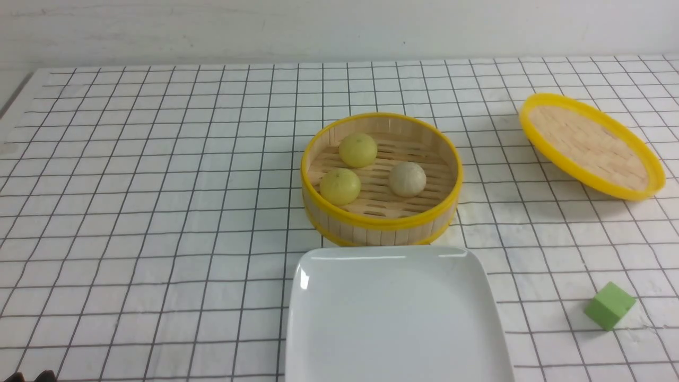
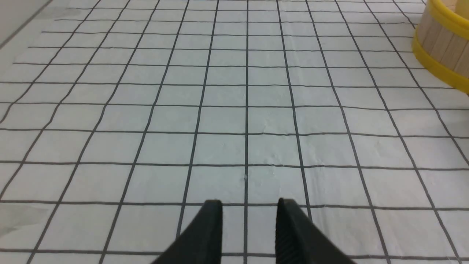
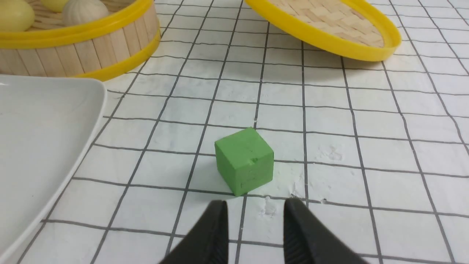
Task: Put the steamed buns into the plate on the white-black tablecloth.
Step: 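Reach toward a bun in the bamboo steamer with the right gripper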
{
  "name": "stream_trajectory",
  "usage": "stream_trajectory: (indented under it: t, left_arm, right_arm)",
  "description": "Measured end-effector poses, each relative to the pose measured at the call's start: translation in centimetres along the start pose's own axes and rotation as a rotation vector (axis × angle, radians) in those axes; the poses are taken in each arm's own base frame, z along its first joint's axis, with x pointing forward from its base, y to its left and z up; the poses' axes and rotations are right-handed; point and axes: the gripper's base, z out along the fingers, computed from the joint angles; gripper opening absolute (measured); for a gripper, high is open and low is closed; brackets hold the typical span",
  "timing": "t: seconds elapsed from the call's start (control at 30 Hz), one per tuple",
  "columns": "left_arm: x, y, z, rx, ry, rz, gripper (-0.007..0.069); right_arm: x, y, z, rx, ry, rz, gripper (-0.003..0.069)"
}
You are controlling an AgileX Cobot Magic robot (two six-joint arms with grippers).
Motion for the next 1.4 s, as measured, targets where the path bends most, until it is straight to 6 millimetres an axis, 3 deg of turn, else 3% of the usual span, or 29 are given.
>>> stream_trajectory:
  t: [0.1, 0.2, 0.23, 0.3, 0.4, 0.63, 0.73, 0.8, 0.87, 0.9, 0.93, 0.97, 1.0, 1.1, 1.17, 1.2, 1.23, 1.4]
  left_arm:
    - [-0.1, -0.4, 0.0, 0.048, -0.005, -0.225, 0.0241]
    - [-0.4, -1.1, -0.1, 0.127, -0.005, -0.592, 0.0241]
    - [-0.6, -1.3, -0.1, 0.167, -0.005, -0.790, 0.0241]
    - [-0.8, -1.6, -0.2, 0.206, 0.002, -0.986, 0.0241]
    - [-1.0, -1.8, -0.2, 0.236, 0.015, -1.140, 0.0241]
    - [-1.7, -1.5, -0.3, 0.271, -0.061, -1.250, 0.0241]
    - [-2.1, -1.4, -0.4, 0.288, -0.098, -1.297, 0.0233]
    - [-3.0, -1.6, -0.8, 0.306, -0.107, -1.244, 0.0217]
    - [-5.5, -1.7, -2.2, 0.342, -0.161, -1.105, 0.0183]
    - [-7.3, -1.8, -3.2, 0.360, -0.207, -1.009, 0.0154]
    - [-7.3, -1.8, -3.2, 0.360, -0.207, -1.009, 0.0154]
    - [-9.5, -2.1, -4.3, 0.363, -0.197, -0.875, 0.0101]
    - [-10.4, -2.3, -4.5, 0.351, -0.147, -0.811, 0.0067]
    - [-11.4, -2.9, -3.1, 0.279, 0.136, -0.671, 0.0006]
    - [-10.8, -3.1, -1.2, 0.208, 0.376, -0.604, 0.0002]
    - [-10.6, -3.1, -1.0, 0.201, 0.412, -0.592, 0.0002]
    - [-10.1, -3.1, 0.6, 0.147, 0.578, -0.524, 0.0002]
    - [-10.1, -3.1, 3.7, 0.138, 0.740, -0.372, 0.0002]
  right_arm:
    - [0.0, 0.2, 0.0, -0.025, 0.000, 0.090, 0.0240]
    - [-0.1, 0.9, 0.0, -0.102, 0.011, 0.374, 0.0240]
    - [-0.1, 1.3, -0.1, -0.139, 0.022, 0.505, 0.0240]
    - [-0.1, 1.6, -0.1, -0.182, 0.035, 0.647, 0.0240]
    - [-0.3, 2.0, -0.2, -0.228, 0.042, 0.769, 0.0240]
    - [-0.5, 2.2, -0.3, -0.257, 0.039, 0.842, 0.0235]
    - [-2.1, 2.2, -0.9, -0.275, -0.008, 0.814, 0.0200]
    - [-3.7, 2.2, -1.7, -0.279, -0.047, 0.755, 0.0160]
    - [-6.1, 2.3, -2.7, -0.268, -0.063, 0.651, 0.0085]
    - [-7.2, 2.2, -3.2, -0.237, -0.033, 0.565, 0.0041]
    - [-7.4, 2.3, -3.2, -0.239, -0.026, 0.563, 0.0034]
    - [-9.0, 2.1, -3.4, -0.186, 0.036, 0.467, -0.0006]
    - [-9.8, 1.9, -3.3, -0.147, 0.105, 0.422, -0.0012]
    - [-11.1, 1.2, -2.0, -0.003, 0.377, 0.349, -0.0012]
    - [-11.3, 0.8, -0.4, 0.075, 0.560, 0.327, -0.0010]
    - [-11.3, 0.7, 0.0, 0.085, 0.593, 0.323, -0.0009]
    - [-11.4, 0.7, 1.6, 0.100, 0.707, 0.309, -0.0008]
    - [-12.7, 2.4, 6.2, -0.119, 0.792, 0.254, -0.0005]
